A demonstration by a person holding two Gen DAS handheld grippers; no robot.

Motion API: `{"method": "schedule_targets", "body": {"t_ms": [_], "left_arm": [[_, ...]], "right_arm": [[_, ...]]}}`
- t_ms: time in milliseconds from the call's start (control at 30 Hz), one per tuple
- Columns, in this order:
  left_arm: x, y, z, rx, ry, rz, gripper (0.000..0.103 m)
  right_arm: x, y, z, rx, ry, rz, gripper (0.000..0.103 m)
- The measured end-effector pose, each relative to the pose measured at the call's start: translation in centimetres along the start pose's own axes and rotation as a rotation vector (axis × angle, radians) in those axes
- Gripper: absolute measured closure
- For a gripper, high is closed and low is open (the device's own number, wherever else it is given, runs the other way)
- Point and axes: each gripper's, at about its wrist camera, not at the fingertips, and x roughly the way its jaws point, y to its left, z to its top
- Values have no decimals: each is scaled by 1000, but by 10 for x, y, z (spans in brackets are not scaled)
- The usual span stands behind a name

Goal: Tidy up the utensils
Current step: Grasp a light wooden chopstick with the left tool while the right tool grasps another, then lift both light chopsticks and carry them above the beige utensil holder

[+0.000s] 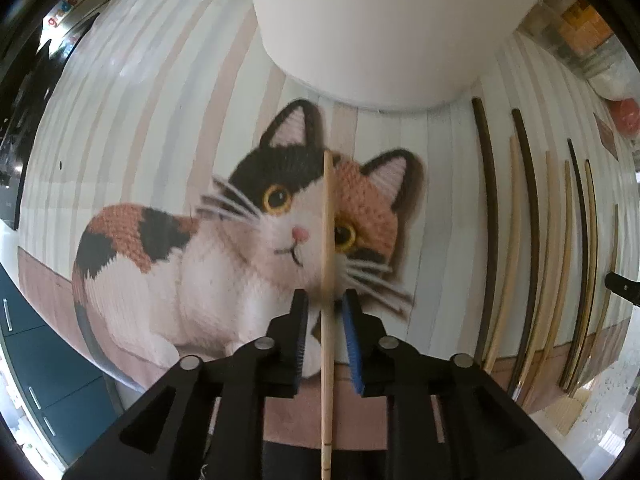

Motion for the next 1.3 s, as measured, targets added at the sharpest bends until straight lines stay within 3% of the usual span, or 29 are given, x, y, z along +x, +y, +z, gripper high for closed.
{"method": "schedule_targets", "body": {"t_ms": [167, 200, 233, 267, 367, 567, 833, 933, 1300], "left_arm": [[-6, -17, 12, 15, -26, 26, 88], [-7, -21, 11, 26, -33, 31, 89], [-7, -24, 10, 37, -39, 40, 99], [-9, -34, 13, 44, -41, 51, 99], [-19, -37, 13, 42, -69, 63, 99], [-77, -16, -3, 15, -132, 49, 99], [-149, 2, -34, -17, -261, 29, 99], [-175, -1, -21, -27, -314, 24, 99], [-247, 6, 4, -111, -567, 26, 99]], "right_arm": [[8, 11, 21, 2, -16, -21, 74], [8, 12, 26, 8, -26, -21, 78], [7, 13, 26, 11, -44, -23, 96], [3, -3, 15, 18, -54, -15, 96], [-7, -3, 4, 30, -77, 21, 96], [-40, -1, -10, 41, -171, 66, 96], [-122, 8, -34, 6, -304, 161, 96], [-145, 18, -46, -19, -363, 209, 96], [-230, 75, -10, -153, -568, 394, 96]]}}
